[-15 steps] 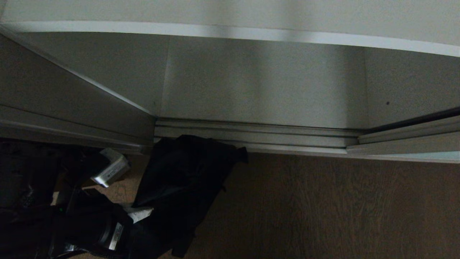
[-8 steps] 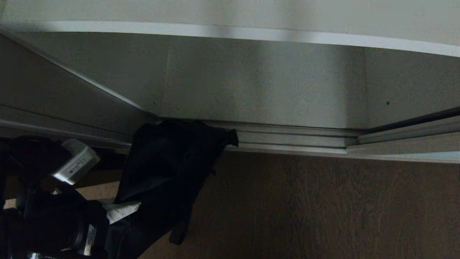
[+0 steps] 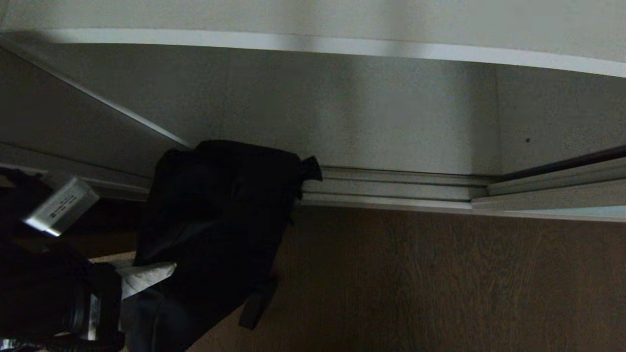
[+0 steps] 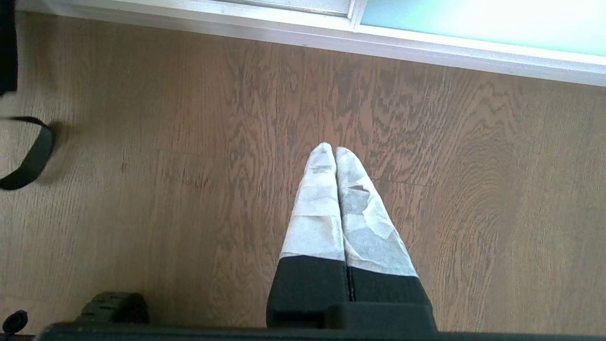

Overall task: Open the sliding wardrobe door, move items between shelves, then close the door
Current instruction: Place the bag on the higher shelf

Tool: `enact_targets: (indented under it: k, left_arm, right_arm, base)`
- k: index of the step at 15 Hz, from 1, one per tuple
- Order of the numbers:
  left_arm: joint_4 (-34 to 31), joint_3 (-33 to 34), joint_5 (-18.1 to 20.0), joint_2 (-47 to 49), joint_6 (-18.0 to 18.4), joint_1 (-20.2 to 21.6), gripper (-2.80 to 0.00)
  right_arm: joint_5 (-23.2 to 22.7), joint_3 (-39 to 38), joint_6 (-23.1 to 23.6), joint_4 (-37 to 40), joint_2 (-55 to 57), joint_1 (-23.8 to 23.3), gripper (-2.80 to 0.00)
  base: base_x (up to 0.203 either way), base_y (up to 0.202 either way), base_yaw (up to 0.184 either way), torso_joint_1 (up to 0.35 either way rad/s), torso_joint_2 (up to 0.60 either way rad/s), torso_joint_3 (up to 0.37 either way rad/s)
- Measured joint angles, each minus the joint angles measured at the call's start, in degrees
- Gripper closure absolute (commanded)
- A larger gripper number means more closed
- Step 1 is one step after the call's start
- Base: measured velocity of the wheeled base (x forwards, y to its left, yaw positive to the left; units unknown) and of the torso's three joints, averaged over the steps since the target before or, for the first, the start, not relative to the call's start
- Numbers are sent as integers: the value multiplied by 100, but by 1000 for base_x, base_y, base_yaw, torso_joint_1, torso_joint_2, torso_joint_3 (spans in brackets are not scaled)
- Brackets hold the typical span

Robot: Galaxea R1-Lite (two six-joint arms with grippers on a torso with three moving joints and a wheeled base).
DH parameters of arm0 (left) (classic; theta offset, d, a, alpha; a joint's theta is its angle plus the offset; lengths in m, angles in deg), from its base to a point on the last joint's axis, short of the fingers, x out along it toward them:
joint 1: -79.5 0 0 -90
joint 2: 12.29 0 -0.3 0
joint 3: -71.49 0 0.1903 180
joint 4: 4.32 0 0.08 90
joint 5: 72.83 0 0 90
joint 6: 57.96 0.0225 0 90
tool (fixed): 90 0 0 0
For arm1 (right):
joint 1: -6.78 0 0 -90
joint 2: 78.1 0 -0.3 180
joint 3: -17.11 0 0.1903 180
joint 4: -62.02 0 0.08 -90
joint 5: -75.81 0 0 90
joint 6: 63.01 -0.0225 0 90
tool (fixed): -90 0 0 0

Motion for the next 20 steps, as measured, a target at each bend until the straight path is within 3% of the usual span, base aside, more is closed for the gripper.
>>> enact_targets:
  k: [5, 20]
  left_arm:
    - [5, -169, -446, -46, 8, 22, 0]
    - [-86, -132, -432, -87, 128, -50, 0]
  right_arm:
    - [0, 0, 0, 2, 0, 0, 0]
    - [0, 0, 0, 2, 0, 0, 0]
  base:
    - [0, 0, 0, 0, 0, 0]
    - [0, 0, 0, 0, 1, 40]
